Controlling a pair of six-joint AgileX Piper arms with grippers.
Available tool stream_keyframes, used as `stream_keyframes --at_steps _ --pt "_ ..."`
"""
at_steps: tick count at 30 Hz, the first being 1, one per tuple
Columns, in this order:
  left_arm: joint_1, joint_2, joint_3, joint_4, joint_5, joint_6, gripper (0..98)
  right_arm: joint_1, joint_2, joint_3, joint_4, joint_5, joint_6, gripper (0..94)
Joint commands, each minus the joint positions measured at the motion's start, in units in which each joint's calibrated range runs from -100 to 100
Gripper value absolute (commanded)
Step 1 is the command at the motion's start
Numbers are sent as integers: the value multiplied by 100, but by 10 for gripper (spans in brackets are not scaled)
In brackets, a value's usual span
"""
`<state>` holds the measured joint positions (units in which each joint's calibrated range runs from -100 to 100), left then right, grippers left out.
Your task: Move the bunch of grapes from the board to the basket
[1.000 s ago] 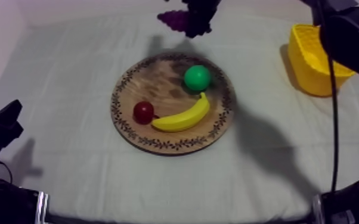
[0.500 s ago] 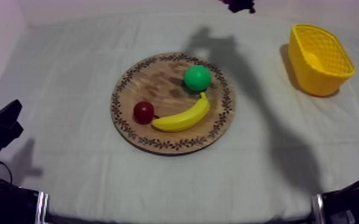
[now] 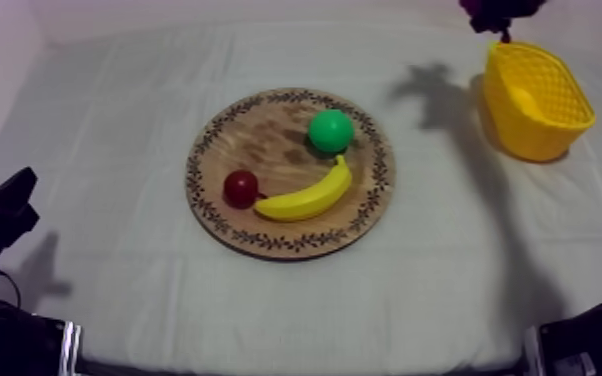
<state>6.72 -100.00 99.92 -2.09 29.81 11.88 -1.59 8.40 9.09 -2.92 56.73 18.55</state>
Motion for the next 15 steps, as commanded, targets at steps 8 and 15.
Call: stream_keyframes --at_steps 8,15 --pt "-3 0 -3 2 2 1 1 619 -751 1322 415 -716 -754 196" --pt "-3 0 -3 2 2 1 1 793 -933 2052 815 -1179 -1319 208"
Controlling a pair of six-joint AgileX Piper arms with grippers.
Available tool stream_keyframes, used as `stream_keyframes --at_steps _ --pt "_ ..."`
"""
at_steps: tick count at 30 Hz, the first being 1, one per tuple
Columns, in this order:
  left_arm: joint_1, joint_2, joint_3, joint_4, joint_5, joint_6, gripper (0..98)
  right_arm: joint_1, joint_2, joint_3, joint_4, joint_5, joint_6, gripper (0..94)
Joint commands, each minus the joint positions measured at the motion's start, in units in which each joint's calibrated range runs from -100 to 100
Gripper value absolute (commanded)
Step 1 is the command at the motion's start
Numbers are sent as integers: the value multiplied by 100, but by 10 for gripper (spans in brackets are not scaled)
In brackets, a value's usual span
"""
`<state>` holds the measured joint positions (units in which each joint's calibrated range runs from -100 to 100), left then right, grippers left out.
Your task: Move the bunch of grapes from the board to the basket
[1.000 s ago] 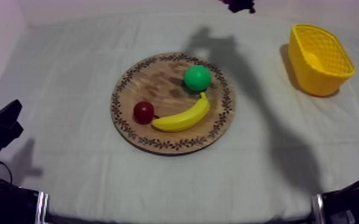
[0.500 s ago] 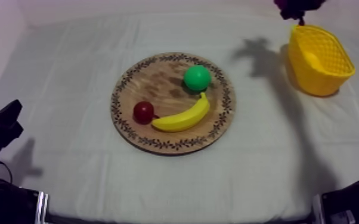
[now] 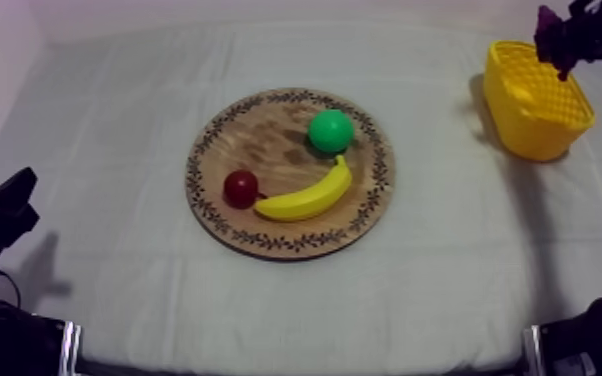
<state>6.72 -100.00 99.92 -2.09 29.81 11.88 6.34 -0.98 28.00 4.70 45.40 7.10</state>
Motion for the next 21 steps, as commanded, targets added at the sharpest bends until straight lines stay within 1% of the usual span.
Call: stream_keyframes --at_steps 1,4,8,14,21 --pt "-3 0 -3 2 2 1 1 13 15 228 85 -85 -225 210" --pt "-3 0 -3 2 2 1 1 54 96 312 114 -143 -299 213" --pt "-3 0 -3 2 2 1 1 98 337 187 86 -93 -283 220" --pt "-3 0 -3 2 2 1 1 145 891 -319 14 18 -140 255" --pt "-3 0 -3 2 2 1 1 236 1620 -1101 -154 298 91 317"
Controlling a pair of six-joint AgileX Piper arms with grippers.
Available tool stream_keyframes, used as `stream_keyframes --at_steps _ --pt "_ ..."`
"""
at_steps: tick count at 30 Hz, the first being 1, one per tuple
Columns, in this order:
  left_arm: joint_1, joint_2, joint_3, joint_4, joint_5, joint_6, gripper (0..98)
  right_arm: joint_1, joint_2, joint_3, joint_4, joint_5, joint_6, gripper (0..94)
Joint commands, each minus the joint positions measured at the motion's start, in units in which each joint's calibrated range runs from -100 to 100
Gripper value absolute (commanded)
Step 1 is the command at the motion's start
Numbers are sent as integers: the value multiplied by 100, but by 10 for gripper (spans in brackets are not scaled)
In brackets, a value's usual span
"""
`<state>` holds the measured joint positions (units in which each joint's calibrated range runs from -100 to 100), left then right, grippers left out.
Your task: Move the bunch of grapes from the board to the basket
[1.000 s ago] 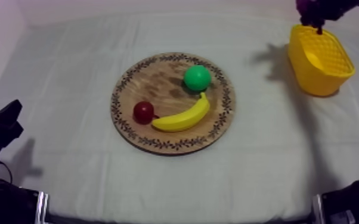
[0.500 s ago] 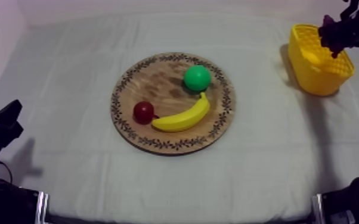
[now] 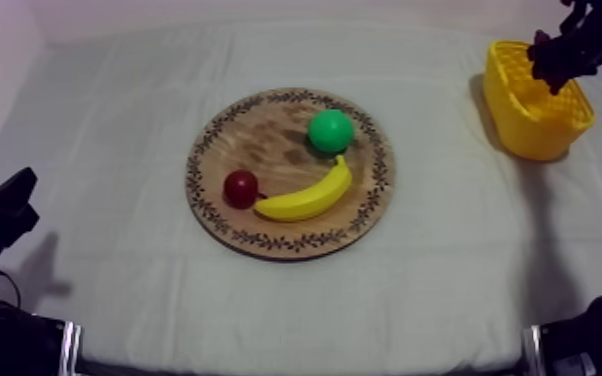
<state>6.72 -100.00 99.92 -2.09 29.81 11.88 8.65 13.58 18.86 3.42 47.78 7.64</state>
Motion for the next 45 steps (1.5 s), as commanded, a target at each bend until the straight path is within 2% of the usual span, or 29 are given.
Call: stream_keyframes --at_steps 1,6,13,18,30,40,45 --pt "-3 0 -3 2 2 1 1 20 263 -288 -42 96 63 327" --pt "-3 0 -3 2 2 1 1 78 656 -617 -115 177 219 405" --pt "-3 0 -3 2 2 1 1 101 955 -783 -129 209 375 573" --pt "-3 0 -3 2 2 1 1 125 1026 -853 -140 197 439 625" --pt "-3 0 -3 2 2 -3 1 208 256 -434 -148 -106 502 618" --pt "-3 0 -3 2 2 -4 1 263 -1368 1159 -108 -1045 604 559" --pt "-3 0 -3 2 2 -4 1 259 -2234 2081 11 -1578 574 521"
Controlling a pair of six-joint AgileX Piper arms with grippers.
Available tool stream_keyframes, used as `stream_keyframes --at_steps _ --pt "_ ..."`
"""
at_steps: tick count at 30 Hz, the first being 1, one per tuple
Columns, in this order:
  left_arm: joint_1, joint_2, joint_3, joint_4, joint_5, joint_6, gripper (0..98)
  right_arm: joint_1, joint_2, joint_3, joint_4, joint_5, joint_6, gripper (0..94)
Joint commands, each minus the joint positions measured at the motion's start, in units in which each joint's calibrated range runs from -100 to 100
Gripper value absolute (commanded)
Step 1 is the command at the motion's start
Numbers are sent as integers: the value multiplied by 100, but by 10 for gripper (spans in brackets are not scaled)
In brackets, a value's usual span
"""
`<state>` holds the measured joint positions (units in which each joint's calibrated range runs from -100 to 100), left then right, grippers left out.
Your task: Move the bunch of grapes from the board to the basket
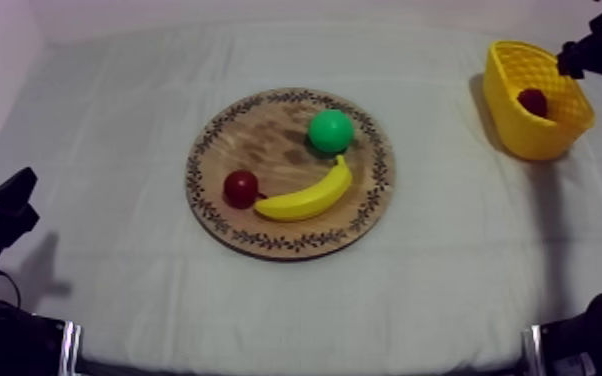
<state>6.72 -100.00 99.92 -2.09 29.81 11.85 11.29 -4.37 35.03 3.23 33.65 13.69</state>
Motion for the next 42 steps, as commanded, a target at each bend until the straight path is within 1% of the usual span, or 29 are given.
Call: stream_keyframes --at_steps 1,4,7,16,24,31,36,40,42 --pt "-3 0 -3 2 2 -1 1 -16 -612 656 73 -281 -61 510" --pt "-3 0 -3 2 2 1 1 -51 -1146 1225 221 -610 -189 469" --pt "-3 0 -3 2 2 3 1 -96 -1680 1760 295 -853 -253 434" --pt "-3 0 -3 2 2 4 1 -250 -3231 3213 274 -1246 -180 396" --pt "-3 0 -3 2 2 4 1 -371 -4610 4358 262 -1460 -65 374" --pt "-3 0 -3 2 2 0 1 -569 -5692 5214 323 -1391 -100 351" --pt "-3 0 -3 2 2 -1 1 -654 -6352 5713 373 -1360 -227 281" --pt "-3 0 -3 2 2 -1 1 -710 -6904 6086 434 -1334 -433 198" --pt "-3 0 -3 2 2 -1 1 -739 -7161 6244 426 -1284 -515 140"
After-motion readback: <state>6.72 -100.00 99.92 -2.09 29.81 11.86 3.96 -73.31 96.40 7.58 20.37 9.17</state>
